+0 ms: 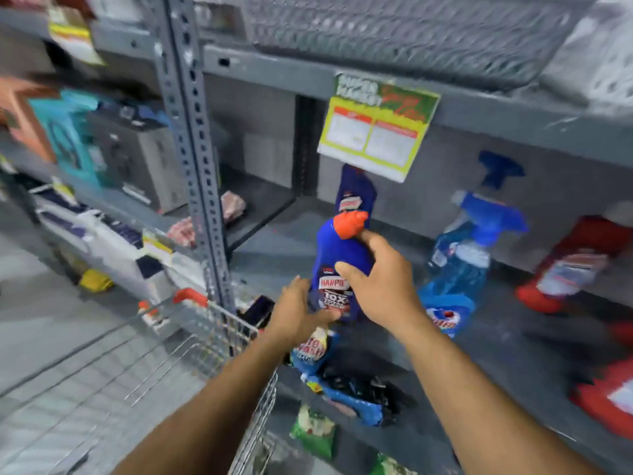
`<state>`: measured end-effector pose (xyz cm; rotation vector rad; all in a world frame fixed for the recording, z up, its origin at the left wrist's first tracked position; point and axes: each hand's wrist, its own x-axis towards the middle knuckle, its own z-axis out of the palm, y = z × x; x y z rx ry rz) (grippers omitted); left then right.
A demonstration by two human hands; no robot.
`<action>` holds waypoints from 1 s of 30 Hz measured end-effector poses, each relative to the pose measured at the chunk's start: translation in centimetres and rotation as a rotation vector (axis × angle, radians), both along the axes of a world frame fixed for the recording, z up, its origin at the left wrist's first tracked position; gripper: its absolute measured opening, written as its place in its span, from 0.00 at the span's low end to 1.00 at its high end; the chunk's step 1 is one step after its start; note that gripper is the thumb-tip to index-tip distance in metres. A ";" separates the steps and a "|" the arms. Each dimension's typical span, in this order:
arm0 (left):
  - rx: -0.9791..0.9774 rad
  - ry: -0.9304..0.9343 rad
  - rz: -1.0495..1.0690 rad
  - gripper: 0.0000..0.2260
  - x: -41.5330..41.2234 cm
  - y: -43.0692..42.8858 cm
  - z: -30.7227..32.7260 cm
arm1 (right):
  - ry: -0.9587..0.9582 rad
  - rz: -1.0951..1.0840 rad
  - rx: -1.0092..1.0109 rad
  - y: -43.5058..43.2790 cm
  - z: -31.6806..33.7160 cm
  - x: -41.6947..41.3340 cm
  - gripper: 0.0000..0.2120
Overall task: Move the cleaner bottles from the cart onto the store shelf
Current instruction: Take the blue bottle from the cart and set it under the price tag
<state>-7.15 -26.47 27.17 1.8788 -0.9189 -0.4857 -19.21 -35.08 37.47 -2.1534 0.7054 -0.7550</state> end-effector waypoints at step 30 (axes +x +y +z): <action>0.031 -0.025 -0.299 0.23 7.2 -4.6 -0.9 | 0.101 -0.110 0.042 -3.5 -2.6 3.9 0.29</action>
